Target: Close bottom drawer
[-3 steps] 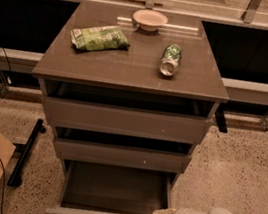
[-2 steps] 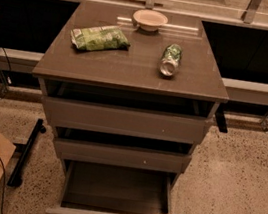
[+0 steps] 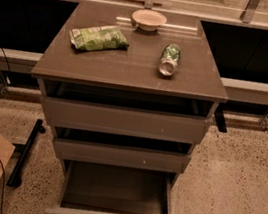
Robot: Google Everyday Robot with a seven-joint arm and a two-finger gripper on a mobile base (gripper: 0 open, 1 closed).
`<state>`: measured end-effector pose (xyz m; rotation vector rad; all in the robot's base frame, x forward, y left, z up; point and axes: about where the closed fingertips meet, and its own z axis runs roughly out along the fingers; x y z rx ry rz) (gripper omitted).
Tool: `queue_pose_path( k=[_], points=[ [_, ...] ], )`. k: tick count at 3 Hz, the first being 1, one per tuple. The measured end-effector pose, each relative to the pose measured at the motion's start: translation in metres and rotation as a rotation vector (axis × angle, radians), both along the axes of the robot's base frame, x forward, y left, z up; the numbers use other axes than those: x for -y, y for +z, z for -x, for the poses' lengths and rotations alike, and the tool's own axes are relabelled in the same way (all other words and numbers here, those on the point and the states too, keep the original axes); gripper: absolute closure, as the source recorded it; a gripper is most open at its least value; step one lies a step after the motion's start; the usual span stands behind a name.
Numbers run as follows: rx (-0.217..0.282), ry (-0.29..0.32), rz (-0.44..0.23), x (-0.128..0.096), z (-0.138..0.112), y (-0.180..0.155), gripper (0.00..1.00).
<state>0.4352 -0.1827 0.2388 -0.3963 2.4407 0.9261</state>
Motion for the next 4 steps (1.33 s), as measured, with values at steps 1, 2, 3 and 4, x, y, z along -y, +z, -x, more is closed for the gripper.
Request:
queue_pose_path(
  k=[1,2,3,4],
  points=[
    [-0.035,-0.041,-0.003,0.006,0.004,-0.021,1.00],
    [-0.045,-0.049,-0.015,0.001,-0.008,-0.037,1.00],
    [-0.045,-0.049,-0.015,0.001,-0.009,-0.037,1.00],
    [0.024,-0.092,-0.013,-0.007,-0.022,-0.041,1.00]
  ],
)
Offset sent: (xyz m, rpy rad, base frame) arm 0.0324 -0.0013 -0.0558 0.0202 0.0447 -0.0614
